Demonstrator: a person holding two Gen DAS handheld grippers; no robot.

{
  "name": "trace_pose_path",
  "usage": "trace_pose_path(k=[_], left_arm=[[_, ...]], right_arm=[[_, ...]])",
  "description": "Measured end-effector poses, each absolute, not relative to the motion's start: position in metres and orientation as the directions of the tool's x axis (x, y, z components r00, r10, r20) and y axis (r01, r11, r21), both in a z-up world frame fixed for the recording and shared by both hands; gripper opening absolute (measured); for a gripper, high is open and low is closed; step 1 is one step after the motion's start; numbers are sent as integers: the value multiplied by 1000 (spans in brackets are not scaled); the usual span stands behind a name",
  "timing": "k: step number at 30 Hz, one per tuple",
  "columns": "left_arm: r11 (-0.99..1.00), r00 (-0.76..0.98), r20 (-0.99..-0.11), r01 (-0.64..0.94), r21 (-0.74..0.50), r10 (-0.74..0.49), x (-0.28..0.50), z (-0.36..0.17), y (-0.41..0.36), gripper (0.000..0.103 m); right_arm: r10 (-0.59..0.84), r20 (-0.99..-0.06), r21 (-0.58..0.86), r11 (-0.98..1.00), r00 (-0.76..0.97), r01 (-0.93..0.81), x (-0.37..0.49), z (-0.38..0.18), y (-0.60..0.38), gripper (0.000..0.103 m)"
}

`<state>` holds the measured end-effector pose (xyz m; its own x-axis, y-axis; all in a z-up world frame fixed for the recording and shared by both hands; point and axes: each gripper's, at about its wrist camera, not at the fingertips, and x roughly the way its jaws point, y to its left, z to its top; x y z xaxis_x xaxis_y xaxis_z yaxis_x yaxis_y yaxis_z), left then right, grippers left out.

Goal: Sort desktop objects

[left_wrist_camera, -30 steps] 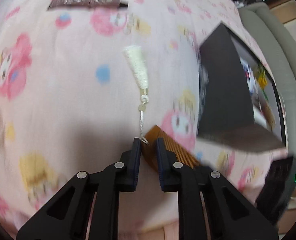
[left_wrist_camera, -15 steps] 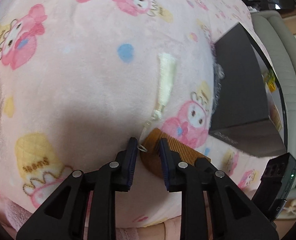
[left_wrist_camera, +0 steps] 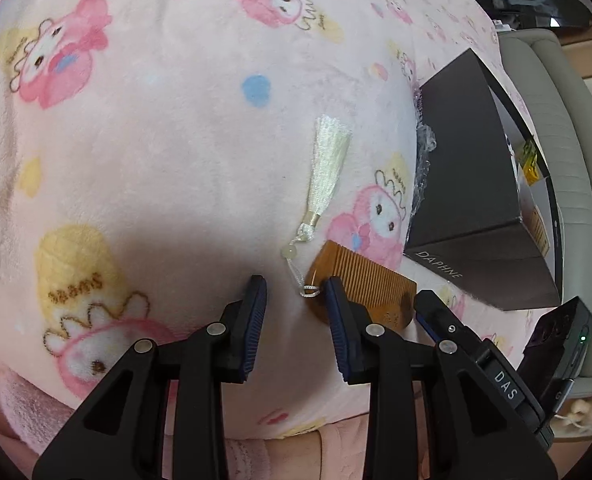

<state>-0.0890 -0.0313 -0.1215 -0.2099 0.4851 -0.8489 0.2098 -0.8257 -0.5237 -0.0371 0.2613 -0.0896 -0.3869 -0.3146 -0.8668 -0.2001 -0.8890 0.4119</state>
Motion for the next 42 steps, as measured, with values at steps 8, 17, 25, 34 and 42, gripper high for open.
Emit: trace_pose_path(k=[8,17,25,34,42], left_arm=[[-823,-211,-827,136,-552,520,-79,-108,-24,29],[-817,-284,-836,220,-534,470,-87,-115,-38,30],[-810,-229,-817,151,-566,529,-83,-118,-20,32],[-828,-198,-849,199,-524,490,-86,-133,-18,31],[-807,-208,-822,175,-564,530,-82,-133,-12,38]], right_arm=[[-393,-813,474,-875,-430,-98,-24,-70,259,42],[-347,-866,431,-883,-361,-186,-25,-90,283,42],[-387,-832,468,-874,-396,-128,-12,-78,291,43],[-395,-860,458,-876,-322,-150,-10,-101,295,43],[-422,-838,479,-873,-347,-96,3,-94,305,43]])
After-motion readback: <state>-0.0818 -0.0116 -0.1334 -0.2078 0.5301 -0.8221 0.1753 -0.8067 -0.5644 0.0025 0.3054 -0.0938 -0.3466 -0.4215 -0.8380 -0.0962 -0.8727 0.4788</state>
